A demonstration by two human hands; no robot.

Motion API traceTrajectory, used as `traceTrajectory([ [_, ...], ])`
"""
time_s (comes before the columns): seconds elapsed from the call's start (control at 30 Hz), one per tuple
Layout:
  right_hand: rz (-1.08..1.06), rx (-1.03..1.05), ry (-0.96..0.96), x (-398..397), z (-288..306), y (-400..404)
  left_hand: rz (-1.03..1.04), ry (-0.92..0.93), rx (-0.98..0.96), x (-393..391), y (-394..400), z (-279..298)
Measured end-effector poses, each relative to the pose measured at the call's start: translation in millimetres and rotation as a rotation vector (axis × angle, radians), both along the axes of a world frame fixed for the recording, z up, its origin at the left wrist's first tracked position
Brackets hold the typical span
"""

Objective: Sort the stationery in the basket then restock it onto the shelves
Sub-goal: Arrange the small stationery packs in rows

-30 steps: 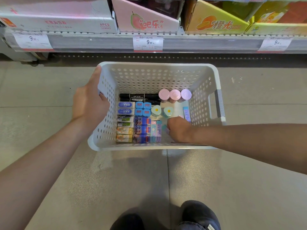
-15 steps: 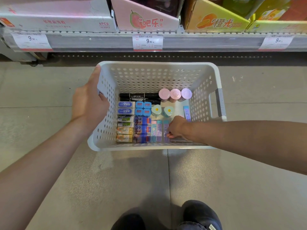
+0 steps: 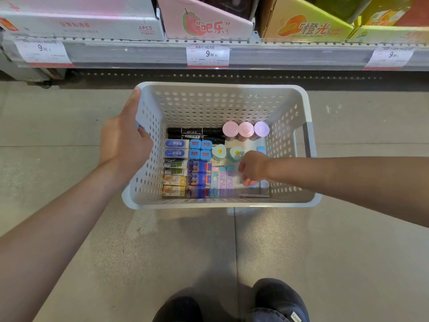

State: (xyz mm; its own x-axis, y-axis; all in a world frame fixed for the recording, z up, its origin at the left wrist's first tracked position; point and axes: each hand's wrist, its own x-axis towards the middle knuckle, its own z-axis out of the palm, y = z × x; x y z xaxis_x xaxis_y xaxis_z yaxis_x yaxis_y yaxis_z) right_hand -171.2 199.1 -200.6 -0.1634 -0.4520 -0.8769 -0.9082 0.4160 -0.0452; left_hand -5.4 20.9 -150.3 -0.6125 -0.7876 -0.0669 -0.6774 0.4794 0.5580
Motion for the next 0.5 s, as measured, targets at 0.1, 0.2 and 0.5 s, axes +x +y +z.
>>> traceTrajectory([
  [0.1,0.017,-0.072,-0.047,-4,-12,6,-0.009,-0.002,-0.004,1,0,0],
  [0.2,0.004,-0.066,-0.081,8,-20,11,-0.013,-0.012,-0.015,1,0,-2],
  [0.5,-0.068,0.047,-0.233,11,-27,12,-0.022,-0.036,-0.031,0,0,-1],
])
